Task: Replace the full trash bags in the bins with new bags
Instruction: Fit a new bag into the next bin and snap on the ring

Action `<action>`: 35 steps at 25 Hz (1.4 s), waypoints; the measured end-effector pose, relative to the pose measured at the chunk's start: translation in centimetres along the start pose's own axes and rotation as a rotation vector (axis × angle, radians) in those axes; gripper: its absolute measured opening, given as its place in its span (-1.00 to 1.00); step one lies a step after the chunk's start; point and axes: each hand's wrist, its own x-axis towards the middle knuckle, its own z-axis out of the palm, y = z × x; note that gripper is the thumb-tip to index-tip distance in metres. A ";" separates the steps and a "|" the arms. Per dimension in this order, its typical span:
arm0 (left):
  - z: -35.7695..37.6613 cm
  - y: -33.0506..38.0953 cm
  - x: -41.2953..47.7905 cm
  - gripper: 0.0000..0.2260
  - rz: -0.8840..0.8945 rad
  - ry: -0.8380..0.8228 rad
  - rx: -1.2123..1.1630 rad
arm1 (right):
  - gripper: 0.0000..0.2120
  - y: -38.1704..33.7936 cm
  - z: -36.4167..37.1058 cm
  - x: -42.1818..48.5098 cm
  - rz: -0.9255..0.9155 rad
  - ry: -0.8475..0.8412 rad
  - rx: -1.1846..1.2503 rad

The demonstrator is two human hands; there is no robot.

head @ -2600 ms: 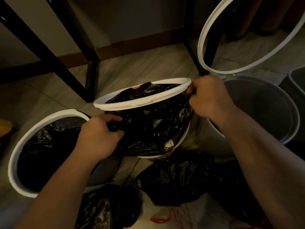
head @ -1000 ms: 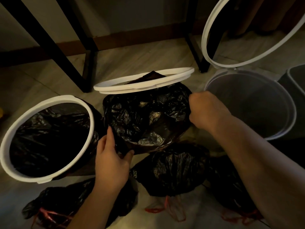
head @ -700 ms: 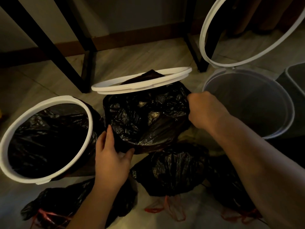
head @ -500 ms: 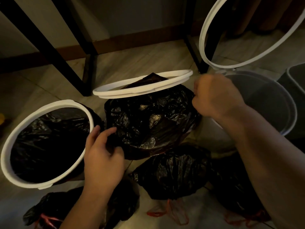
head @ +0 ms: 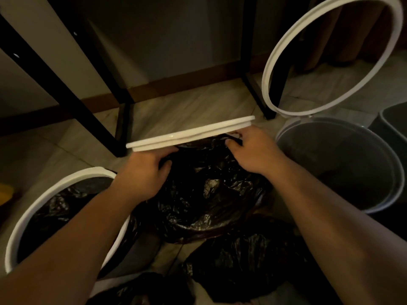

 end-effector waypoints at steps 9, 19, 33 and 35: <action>-0.7 -2.1 5.3 -0.70 0.052 -0.206 0.117 | -0.81 0.4 0.2 2.7 0.029 -0.016 -0.114; 1.2 -2.1 7.6 -0.74 -0.334 -0.252 -0.157 | -0.80 2.4 0.4 3.0 0.200 -0.007 0.071; 4.4 -2.7 8.2 -0.64 -0.820 -0.244 -0.695 | -0.83 3.2 3.4 7.4 0.421 -0.099 0.207; 4.6 -2.1 8.5 -0.71 -0.925 -0.271 -0.744 | -0.78 3.1 3.4 7.8 0.502 -0.188 0.295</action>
